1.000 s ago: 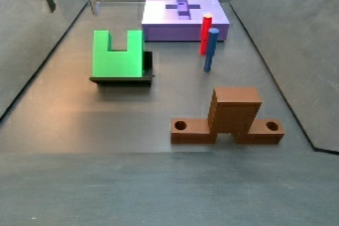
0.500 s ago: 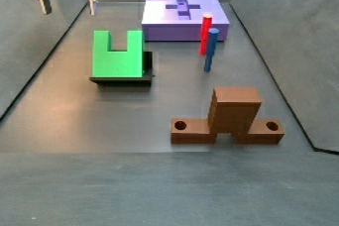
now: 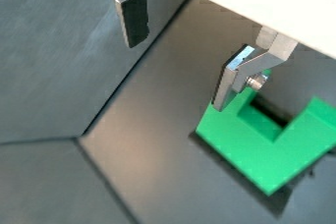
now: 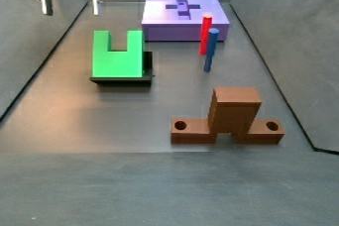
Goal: Pick up the green object. Move up. Place the green object on the fixture. Regrasp the green object. Move to above the board. Insert the green object.
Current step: Regrasp the green object.
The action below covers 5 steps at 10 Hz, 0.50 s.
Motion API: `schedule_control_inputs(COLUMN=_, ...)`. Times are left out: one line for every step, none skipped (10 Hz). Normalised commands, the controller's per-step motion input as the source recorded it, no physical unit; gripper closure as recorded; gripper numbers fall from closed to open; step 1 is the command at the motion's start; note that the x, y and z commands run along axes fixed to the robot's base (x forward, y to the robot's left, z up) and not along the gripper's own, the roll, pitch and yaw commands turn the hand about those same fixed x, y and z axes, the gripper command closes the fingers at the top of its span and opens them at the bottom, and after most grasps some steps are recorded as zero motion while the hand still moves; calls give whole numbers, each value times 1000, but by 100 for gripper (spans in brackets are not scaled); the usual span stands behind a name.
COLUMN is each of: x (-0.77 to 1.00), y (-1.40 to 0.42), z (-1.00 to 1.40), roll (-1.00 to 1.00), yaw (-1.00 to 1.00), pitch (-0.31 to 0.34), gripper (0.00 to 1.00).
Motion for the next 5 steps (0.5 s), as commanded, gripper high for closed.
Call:
schedule_control_inputs(x=0, y=0, z=0, roll=1000, yaw=-26, pitch=149, gripper=0)
schedule_control_inputs(x=209, y=-51, z=-220, roll=940, yaw=-331, pitch=300, gripper=0)
schedule_control_inputs(x=194, y=-77, z=-91, roll=226, yaw=-180, pitch=111, gripper=0)
schedule_control_inputs(x=0, y=-6, z=0, roll=-6, yaw=0, pitch=0, gripper=0)
schedule_control_inputs(x=-317, y=3, z=-71, roll=-43, yaw=-49, pitch=-20, gripper=0)
